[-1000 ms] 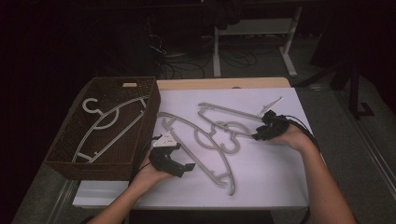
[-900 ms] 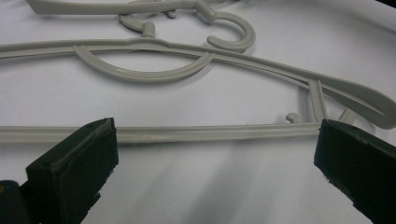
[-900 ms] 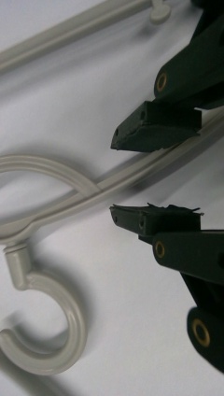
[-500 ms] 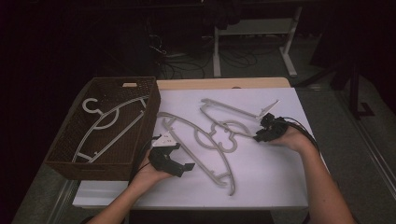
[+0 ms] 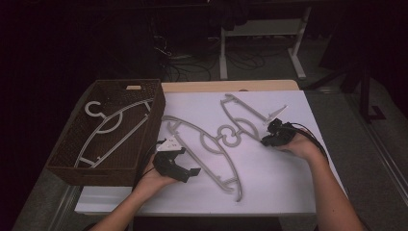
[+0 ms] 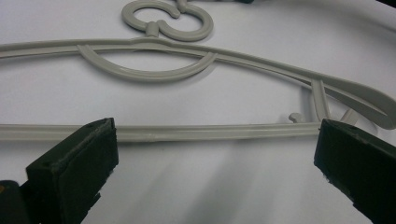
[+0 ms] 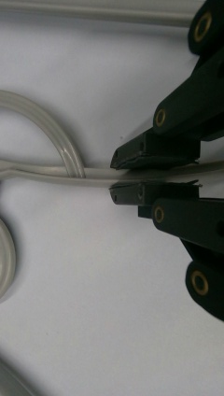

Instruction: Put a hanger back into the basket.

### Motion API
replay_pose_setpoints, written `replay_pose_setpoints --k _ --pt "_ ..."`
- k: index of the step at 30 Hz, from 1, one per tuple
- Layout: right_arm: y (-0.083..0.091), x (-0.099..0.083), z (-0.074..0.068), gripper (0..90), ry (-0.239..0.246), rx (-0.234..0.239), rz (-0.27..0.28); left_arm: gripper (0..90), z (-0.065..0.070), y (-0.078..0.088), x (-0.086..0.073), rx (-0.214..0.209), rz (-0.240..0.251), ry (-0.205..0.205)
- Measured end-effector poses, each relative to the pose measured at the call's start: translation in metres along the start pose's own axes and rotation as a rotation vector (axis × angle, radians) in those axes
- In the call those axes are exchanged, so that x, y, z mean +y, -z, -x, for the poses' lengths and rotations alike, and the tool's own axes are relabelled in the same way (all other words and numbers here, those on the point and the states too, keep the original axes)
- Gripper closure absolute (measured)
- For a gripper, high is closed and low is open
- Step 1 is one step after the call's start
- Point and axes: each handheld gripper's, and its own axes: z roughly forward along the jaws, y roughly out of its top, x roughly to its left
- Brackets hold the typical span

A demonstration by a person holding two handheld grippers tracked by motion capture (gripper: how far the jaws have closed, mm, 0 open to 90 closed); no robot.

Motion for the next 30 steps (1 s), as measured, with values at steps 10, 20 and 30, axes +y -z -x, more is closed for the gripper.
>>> replay_pose_setpoints --k 10,20,30 --pt "0.018 0.010 -0.013 80.7 -0.083 -0.026 0.103 0.0 -0.001 0.001 0.000 0.004 0.004 0.000" --pt "0.010 0.041 -0.060 80.6 -0.108 -0.032 0.088 0.0 -0.001 0.003 0.001 0.004 0.008 0.000" --pt "-0.013 0.073 -0.110 80.5 -0.076 -0.020 0.055 0.0 -0.002 0.004 0.002 0.007 0.010 -0.004"
